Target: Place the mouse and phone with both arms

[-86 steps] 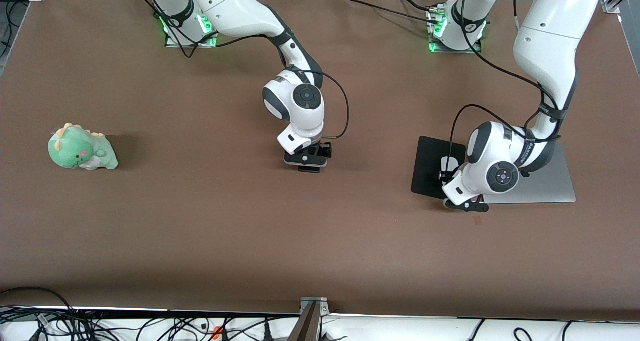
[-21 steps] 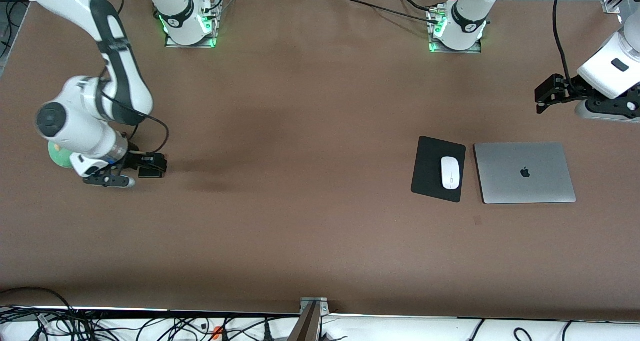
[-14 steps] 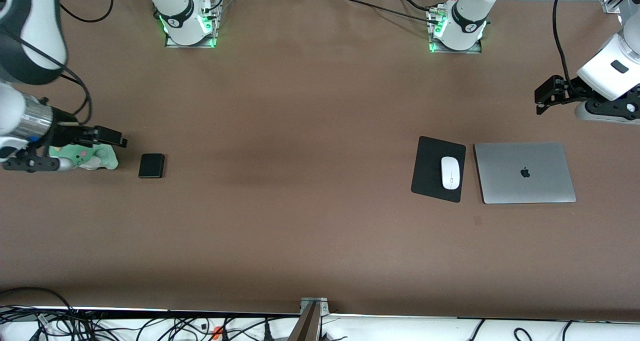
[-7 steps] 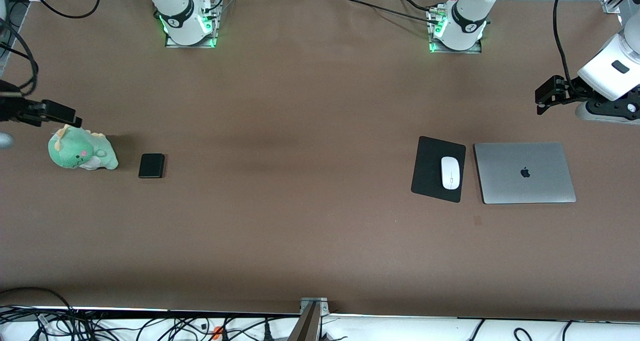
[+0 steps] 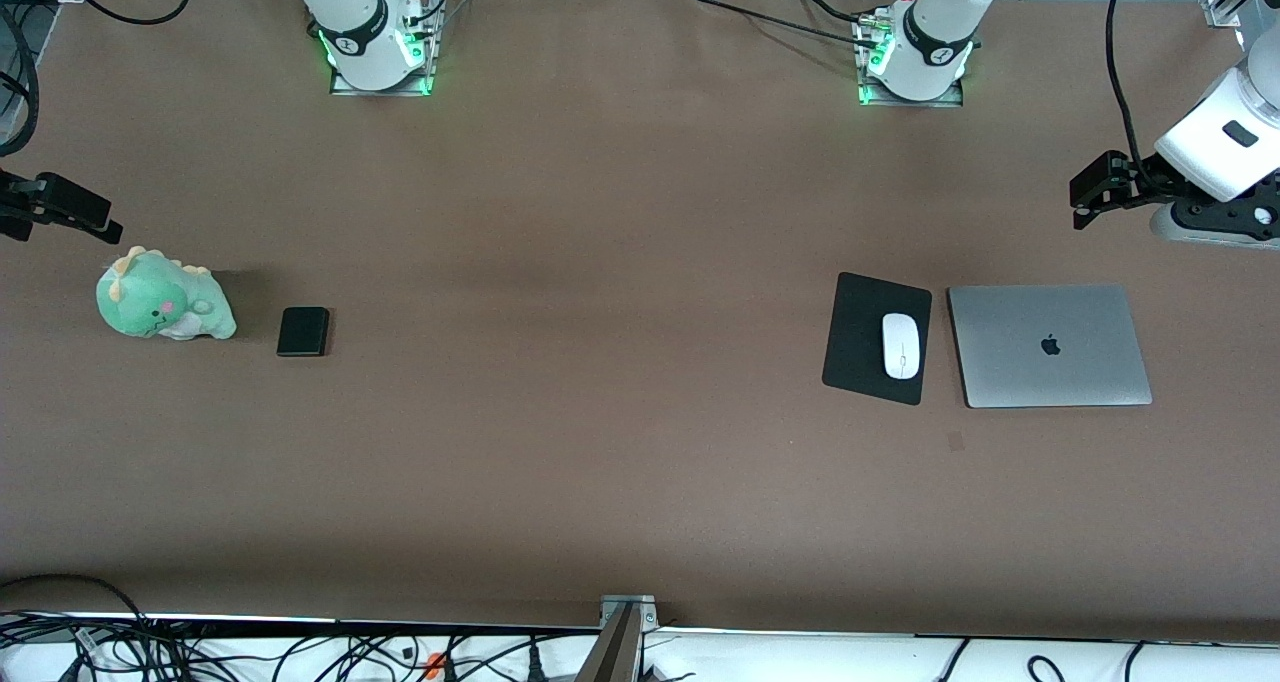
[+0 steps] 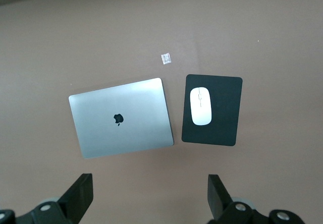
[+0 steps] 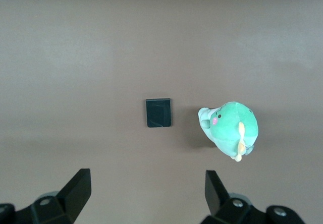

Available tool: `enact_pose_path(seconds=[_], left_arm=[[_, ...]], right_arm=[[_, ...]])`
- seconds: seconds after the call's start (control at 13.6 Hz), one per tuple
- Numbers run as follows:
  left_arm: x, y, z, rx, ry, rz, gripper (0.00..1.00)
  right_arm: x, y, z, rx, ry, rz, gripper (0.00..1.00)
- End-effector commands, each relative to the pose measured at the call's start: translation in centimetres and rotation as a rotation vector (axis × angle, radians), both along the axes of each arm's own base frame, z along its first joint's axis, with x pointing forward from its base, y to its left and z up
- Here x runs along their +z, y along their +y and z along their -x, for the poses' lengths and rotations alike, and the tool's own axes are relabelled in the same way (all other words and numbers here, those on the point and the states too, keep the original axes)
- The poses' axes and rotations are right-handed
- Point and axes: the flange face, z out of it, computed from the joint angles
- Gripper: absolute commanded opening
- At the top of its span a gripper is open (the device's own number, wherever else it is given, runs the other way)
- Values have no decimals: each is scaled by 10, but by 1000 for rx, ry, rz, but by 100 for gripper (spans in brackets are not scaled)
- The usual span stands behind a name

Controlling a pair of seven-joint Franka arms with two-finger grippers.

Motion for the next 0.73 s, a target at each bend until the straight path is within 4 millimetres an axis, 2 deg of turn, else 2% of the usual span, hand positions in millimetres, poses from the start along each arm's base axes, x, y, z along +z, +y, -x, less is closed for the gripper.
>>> enact_pose_path(seconds=[0.0,0.66], left_arm=[[5,-4,-3,0,2,-16,100],[1,-3,-5,-1,8,-21,100]], right_arm=[[1,-4,-4,14,-4,17,100],[3,-1,-6,6,-22,13,100]])
